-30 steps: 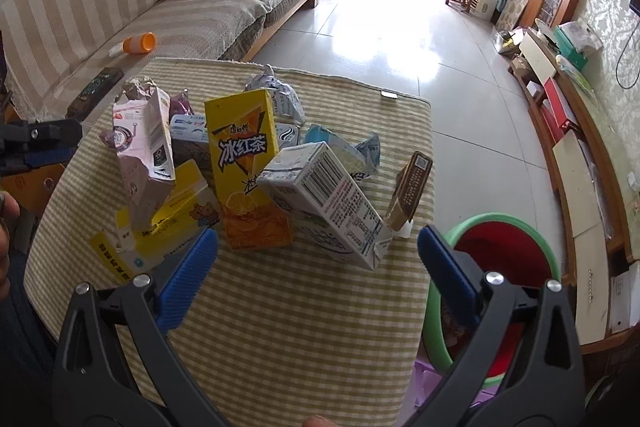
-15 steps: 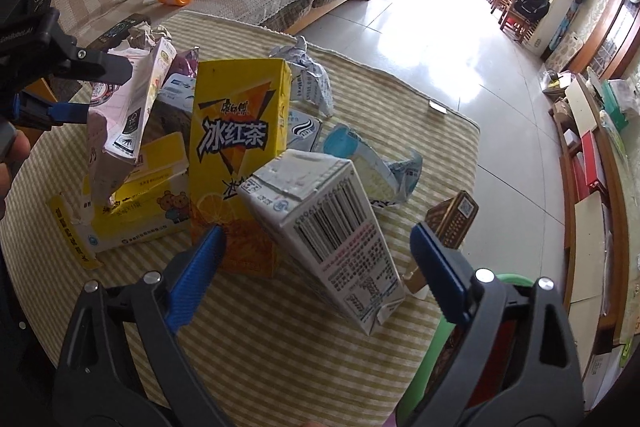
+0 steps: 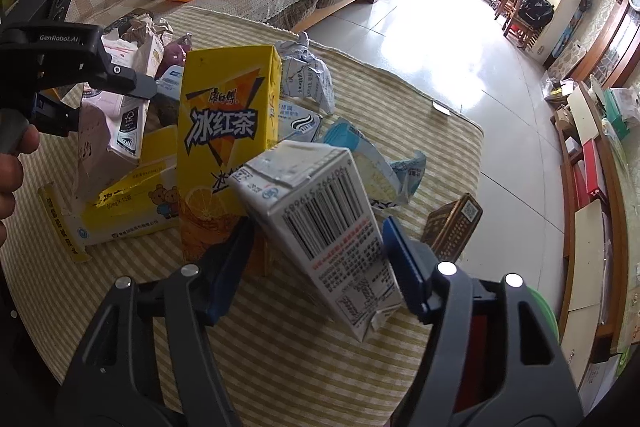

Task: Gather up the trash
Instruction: 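Grasp the white milk carton with the right tool while the left tool grasps the pink carton, then carry the white carton with the right tool over the bucket while the left tool carries the pink carton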

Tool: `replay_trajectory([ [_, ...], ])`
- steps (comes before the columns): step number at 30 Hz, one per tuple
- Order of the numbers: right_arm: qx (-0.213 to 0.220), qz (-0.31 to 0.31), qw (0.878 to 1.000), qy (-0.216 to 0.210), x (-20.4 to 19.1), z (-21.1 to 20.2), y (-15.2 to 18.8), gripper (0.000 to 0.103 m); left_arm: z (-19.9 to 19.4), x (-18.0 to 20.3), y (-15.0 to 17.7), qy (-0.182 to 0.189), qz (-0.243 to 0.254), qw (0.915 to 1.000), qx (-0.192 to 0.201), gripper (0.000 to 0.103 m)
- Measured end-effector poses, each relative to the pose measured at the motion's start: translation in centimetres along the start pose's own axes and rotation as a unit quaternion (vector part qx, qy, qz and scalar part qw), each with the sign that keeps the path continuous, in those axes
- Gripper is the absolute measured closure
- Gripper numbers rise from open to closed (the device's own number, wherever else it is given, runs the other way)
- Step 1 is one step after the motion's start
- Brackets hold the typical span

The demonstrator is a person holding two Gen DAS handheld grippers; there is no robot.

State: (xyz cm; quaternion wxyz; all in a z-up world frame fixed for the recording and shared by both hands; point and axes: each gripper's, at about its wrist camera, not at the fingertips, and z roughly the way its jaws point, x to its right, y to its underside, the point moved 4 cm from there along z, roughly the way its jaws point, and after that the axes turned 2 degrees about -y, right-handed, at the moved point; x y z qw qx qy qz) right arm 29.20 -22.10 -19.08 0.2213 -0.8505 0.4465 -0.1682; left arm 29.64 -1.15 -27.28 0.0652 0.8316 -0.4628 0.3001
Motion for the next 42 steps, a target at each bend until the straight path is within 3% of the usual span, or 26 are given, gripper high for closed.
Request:
replay_trajectory([
  [3,0.0,0.001,1.0,0.009,0.3,-0.3,0.1,0.056,-0.8,0.8,0.0,0.003,0.011,0.9999,0.008,0.032],
  [6,0.001,0.006,1.0,0.006,0.4,-0.7,0.2,0.06,-1.8,1.3,-0.1,0.003,0.025,0.9995,0.019,0.032],
  [13,0.013,0.007,1.0,0.001,-0.5,-2.2,0.1,0.061,-4.4,1.9,-0.5,0.007,0.045,0.998,0.044,0.032],
  [23,0.068,0.043,0.997,-0.001,-0.8,-8.2,-0.9,0.061,-9.2,2.4,-0.1,0.006,0.093,0.9926,0.078,0.033],
  [35,0.109,0.107,0.988,-0.014,-0.7,-13.0,0.1,0.061,-14.8,5.6,1.9,-0.002,0.179,0.9769,0.116,0.033],
  [42,0.14,0.164,0.976,-0.006,2.1,-16.1,0.8,0.061,-14.9,9.2,4.1,0.01,0.224,0.9683,0.111,0.033],
])
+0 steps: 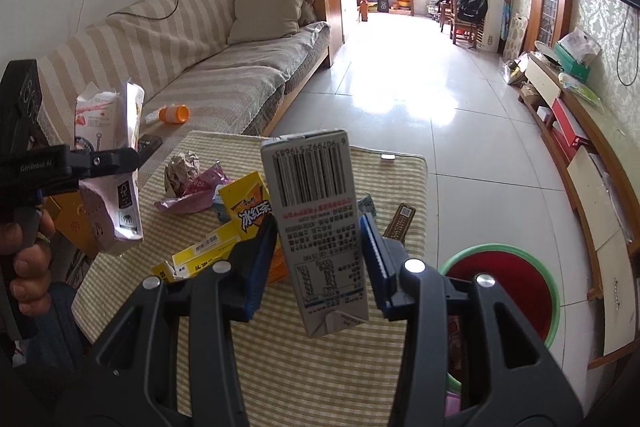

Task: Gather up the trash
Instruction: 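Carry the white carton with the right tool over the bucket while the left tool carries the pink carton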

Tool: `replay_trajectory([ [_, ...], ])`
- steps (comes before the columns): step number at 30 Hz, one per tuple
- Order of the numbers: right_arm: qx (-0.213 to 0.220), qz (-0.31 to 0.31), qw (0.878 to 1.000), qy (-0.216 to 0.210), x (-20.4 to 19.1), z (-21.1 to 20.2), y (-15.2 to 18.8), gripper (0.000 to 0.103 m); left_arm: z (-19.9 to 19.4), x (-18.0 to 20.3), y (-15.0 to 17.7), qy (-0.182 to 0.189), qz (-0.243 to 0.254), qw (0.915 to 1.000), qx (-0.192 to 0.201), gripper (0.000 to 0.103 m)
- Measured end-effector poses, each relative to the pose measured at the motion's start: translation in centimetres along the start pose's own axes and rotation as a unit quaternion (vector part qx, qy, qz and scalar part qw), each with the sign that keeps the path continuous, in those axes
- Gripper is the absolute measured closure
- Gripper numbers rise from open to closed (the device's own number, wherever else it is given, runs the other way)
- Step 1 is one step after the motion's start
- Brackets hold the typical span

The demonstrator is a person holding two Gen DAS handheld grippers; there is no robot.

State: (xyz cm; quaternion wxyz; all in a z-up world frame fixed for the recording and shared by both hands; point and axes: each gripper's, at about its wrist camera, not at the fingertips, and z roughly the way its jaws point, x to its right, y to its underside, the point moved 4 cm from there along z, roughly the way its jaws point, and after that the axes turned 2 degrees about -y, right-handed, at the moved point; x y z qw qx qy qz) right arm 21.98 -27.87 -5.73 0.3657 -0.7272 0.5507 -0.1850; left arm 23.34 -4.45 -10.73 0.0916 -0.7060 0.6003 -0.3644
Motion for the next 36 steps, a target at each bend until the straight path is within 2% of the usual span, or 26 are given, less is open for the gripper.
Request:
replay_trajectory([
  [10,0.036,0.077,0.996,0.041,7.5,-4.9,0.5,0.061,2.1,8.8,0.5,0.052,0.082,0.9949,-0.026,0.033],
  [18,0.052,0.151,0.984,0.073,14.6,-7.2,2.1,0.061,5.2,16.8,1.2,0.117,0.129,0.9828,-0.061,0.033],
  [23,0.053,0.181,0.979,0.083,18.1,-7.8,3.2,0.061,7.5,21.5,2.6,0.145,0.163,0.9718,-0.091,0.033],
  [28,0.056,0.202,0.974,0.089,20.6,-8.1,3.8,0.061,10.4,24.9,3.9,0.168,0.164,0.9642,-0.123,0.033],
  [36,0.06,0.233,0.967,0.088,23.9,-8.0,4.7,0.061,14.1,27.7,5.3,0.197,0.153,0.9553,-0.159,0.033],
])
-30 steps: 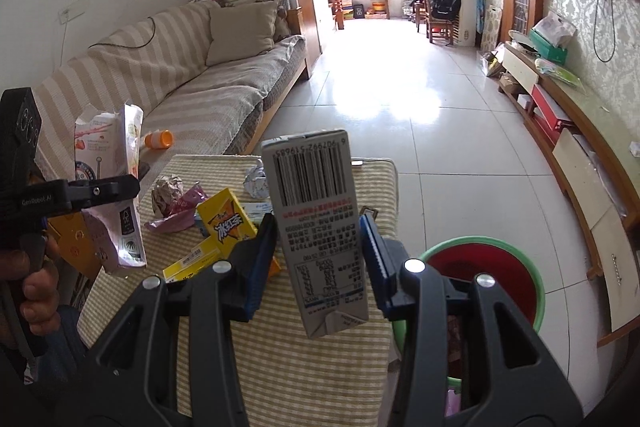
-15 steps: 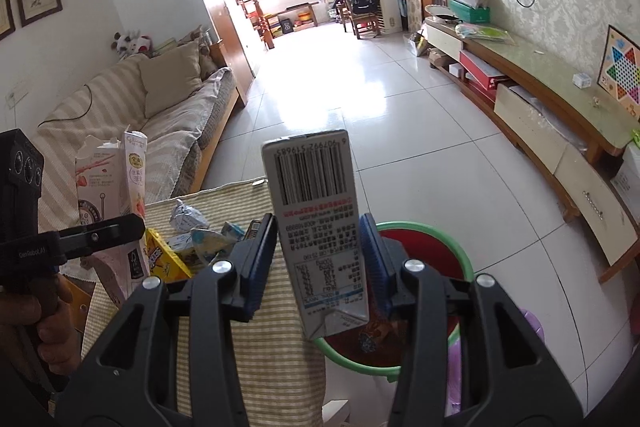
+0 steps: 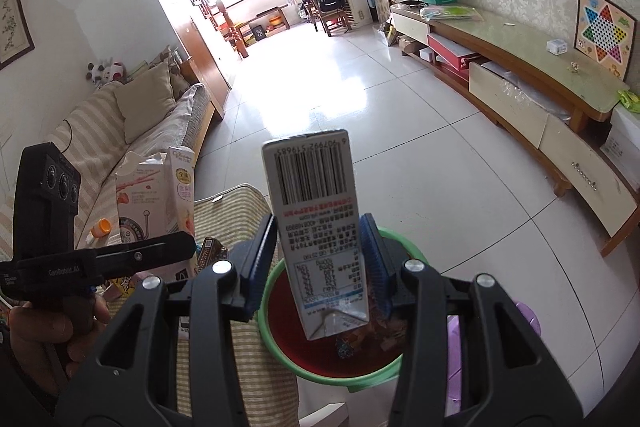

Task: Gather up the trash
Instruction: 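Carry the white carton with the right tool over the bucket while the left tool carries the pink carton, then open the right tool over the bucket while the left tool releases the pink carton, then move both open tools back over the table toward the yellow cartons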

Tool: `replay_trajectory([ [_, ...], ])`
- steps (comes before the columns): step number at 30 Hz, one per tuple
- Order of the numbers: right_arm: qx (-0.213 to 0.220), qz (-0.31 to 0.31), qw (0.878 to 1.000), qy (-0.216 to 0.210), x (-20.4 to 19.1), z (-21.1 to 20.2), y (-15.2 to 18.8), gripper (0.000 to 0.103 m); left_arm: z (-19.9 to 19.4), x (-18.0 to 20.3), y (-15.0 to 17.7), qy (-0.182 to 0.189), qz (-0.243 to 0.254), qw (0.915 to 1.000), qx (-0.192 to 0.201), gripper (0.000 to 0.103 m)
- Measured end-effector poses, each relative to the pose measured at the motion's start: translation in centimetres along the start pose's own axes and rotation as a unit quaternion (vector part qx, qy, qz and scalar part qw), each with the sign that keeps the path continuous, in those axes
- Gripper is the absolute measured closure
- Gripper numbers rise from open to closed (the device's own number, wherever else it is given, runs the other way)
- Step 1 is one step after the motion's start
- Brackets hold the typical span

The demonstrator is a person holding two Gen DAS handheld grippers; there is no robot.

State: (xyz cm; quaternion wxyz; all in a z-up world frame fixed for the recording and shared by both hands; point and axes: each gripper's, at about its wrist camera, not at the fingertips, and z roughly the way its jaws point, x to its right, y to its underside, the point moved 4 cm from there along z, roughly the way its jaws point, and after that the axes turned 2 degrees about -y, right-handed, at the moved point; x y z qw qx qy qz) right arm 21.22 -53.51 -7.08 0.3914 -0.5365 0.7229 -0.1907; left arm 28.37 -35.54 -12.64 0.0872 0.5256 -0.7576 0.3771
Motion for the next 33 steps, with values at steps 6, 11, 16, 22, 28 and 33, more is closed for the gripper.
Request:
replay_trajectory([
  [6,-0.007,0.011,1.0,-0.002,1.3,1.3,-0.1,0.061,2.2,0.7,-1.5,0.004,-0.005,0.9999,-0.008,0.032],
  [11,-0.014,0.015,1.0,-0.002,1.5,2.2,0.4,0.061,3.0,0.5,-1.8,0.013,-0.016,0.9996,-0.018,0.031],
  [16,-0.019,0.021,1.0,0.0,1.6,2.7,0.4,0.054,3.1,0.4,-2.3,0.017,-0.027,0.9994,-0.014,0.011],
  [22,-0.013,0.016,1.0,-0.005,0.8,2.4,0.6,0.03,2.1,-0.1,-2.6,0.024,-0.046,0.9987,0.003,0.008],
  [28,0.001,0.004,1.0,0.002,0.0,1.7,0.2,0.01,1.1,-0.7,-2.4,0.02,-0.056,0.9982,0.009,0.008],
  [33,0.005,-0.001,1.0,0.004,-0.6,1.1,0.2,0.005,-0.7,-1.2,-2.4,0.012,-0.057,0.9981,0.02,0.008],
])
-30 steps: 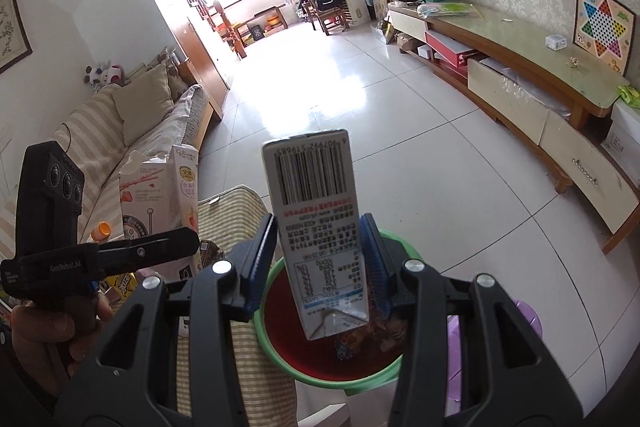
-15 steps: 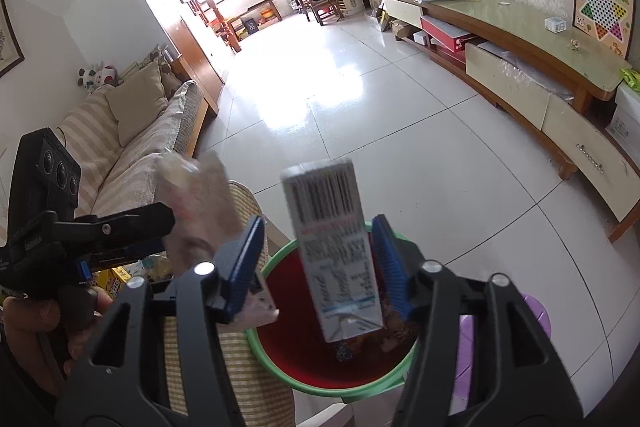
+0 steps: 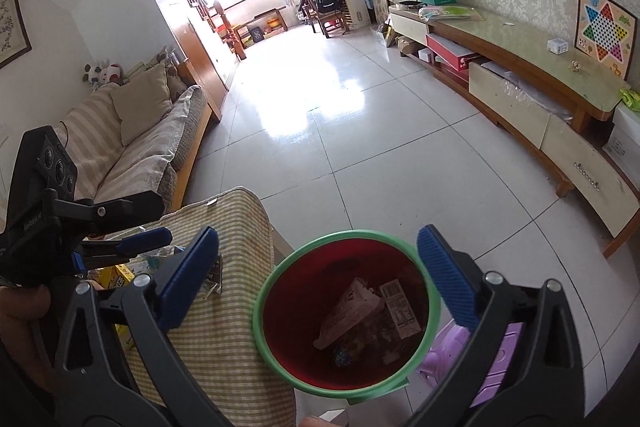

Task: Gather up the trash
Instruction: 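Move both open tools back over the table toward the yellow cartons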

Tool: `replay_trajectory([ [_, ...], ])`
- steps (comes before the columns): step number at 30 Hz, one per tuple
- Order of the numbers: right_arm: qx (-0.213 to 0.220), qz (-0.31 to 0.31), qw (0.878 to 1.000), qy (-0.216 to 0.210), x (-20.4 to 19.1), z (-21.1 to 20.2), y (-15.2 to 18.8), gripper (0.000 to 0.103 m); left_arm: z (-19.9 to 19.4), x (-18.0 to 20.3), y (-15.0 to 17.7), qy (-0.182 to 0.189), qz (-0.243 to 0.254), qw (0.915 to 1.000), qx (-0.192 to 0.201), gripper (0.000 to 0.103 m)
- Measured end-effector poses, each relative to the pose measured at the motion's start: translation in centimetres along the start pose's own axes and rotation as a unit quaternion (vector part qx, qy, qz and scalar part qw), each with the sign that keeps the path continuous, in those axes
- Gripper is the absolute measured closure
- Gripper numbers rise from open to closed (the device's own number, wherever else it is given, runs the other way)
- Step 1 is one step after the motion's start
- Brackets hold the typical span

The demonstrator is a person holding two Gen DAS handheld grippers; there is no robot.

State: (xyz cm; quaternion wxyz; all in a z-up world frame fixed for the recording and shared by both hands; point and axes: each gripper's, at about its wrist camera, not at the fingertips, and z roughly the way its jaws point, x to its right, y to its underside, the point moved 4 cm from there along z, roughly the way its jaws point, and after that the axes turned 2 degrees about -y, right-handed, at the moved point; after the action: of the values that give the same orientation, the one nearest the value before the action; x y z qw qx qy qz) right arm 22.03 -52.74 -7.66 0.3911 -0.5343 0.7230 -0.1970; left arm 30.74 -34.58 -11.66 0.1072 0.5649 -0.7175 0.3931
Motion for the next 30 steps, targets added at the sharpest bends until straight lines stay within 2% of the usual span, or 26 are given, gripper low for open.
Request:
replay_trajectory([
  [7,-0.006,-0.005,1.0,-0.005,-2.0,-0.7,1.0,0.005,-3.1,-0.3,0.6,-0.005,0.007,0.9999,0.01,0.008],
  [16,-0.014,-0.031,0.999,-0.026,-6.9,-1.6,2.6,0.005,-9.1,-2.1,2.2,-0.026,0.007,0.9987,0.042,0.008],
  [23,-0.025,-0.06,0.997,-0.052,-12.4,-1.4,4.1,0.005,-14.5,-5.3,3.4,-0.047,-0.01,0.9964,0.07,0.008],
  [30,-0.04,-0.098,0.991,-0.076,-18.8,-0.6,5.7,0.005,-20.7,-10.1,5.1,-0.078,-0.039,0.9909,0.102,0.008],
])
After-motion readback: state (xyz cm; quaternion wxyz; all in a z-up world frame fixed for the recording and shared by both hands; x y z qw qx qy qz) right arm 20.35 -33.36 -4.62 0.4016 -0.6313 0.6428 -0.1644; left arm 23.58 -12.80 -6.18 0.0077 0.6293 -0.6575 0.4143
